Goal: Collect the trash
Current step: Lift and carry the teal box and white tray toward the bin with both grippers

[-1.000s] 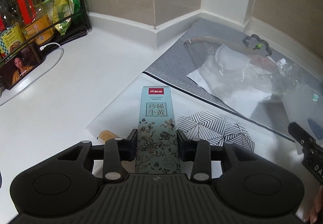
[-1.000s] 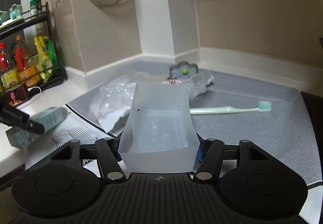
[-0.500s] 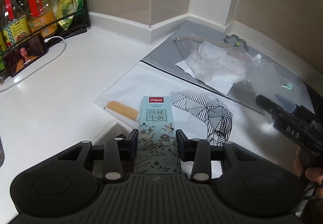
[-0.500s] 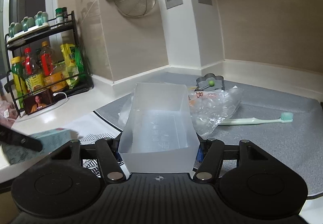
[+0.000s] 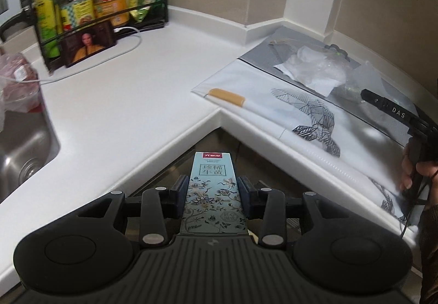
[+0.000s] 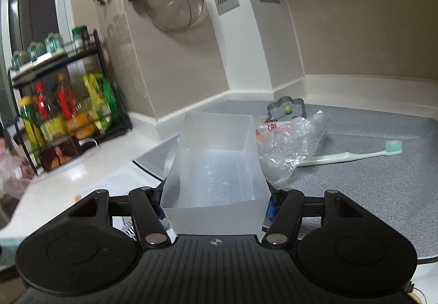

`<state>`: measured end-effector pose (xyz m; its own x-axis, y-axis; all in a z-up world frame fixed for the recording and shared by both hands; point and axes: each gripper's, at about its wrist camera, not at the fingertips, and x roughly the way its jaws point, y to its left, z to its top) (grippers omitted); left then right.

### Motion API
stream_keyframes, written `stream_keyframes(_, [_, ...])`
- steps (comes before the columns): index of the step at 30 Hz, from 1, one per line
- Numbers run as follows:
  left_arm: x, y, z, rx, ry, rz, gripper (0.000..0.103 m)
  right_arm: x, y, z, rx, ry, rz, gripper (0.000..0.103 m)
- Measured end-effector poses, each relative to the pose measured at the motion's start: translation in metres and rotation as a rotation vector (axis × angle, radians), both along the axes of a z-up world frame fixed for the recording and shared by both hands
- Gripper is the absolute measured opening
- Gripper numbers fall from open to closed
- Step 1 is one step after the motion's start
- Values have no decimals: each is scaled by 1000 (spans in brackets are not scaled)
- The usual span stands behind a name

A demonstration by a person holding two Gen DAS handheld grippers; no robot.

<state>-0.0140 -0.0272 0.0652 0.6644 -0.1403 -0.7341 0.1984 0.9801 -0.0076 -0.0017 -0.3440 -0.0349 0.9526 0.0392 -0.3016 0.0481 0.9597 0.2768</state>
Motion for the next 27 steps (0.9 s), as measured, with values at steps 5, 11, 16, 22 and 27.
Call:
stream_keyframes(5, [-20, 30, -1, -36, 6, 40, 43, -21, 29, 7, -132, 0, -24, 64])
stream_keyframes(11, [-41, 55, -10, -57, 3, 66, 43, -77, 73, 28, -171, -45, -21, 64])
stream_keyframes(16, [-62, 64, -26, -42, 0, 62, 43, -127, 121, 35, -188, -47, 44, 64])
stream_keyframes(22, [-86, 72, -53, -18, 26, 45, 43, -165, 178, 10, -233, 75, 164, 64])
stream_keyframes(27, [-102, 75, -69, 8, 21, 35, 43, -186, 216, -19, -246, 181, 232, 64])
